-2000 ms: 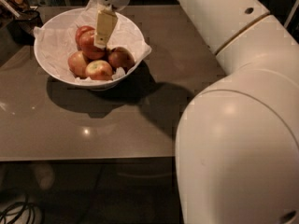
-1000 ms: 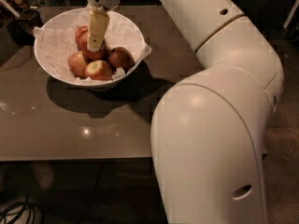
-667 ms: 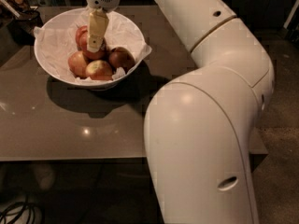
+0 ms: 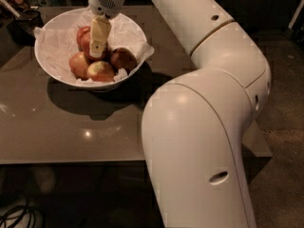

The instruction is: Pick apple from white bowl

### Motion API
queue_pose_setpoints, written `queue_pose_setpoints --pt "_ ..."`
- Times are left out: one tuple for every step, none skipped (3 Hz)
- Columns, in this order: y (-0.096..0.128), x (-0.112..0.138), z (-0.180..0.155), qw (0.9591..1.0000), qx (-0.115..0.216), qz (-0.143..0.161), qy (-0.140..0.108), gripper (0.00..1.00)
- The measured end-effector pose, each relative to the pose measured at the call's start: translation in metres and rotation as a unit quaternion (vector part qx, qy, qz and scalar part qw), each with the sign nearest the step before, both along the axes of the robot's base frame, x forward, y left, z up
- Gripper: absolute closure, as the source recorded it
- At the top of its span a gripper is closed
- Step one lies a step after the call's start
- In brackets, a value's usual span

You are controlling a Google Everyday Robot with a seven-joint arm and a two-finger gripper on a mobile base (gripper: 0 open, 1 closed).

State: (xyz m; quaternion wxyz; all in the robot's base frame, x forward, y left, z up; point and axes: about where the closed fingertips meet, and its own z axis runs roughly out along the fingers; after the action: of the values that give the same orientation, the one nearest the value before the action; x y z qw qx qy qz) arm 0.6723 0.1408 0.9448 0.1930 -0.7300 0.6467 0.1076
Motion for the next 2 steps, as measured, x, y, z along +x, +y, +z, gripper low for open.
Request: queue_pose_setpoints --pt "-0.0003 -0.0001 -0.0093 0.9999 0.0 -0.002 0.014 0.25" --pt "-0.0026 -0.0032 -0.0174 0.9997 0.0 0.0 0.025 0.43"
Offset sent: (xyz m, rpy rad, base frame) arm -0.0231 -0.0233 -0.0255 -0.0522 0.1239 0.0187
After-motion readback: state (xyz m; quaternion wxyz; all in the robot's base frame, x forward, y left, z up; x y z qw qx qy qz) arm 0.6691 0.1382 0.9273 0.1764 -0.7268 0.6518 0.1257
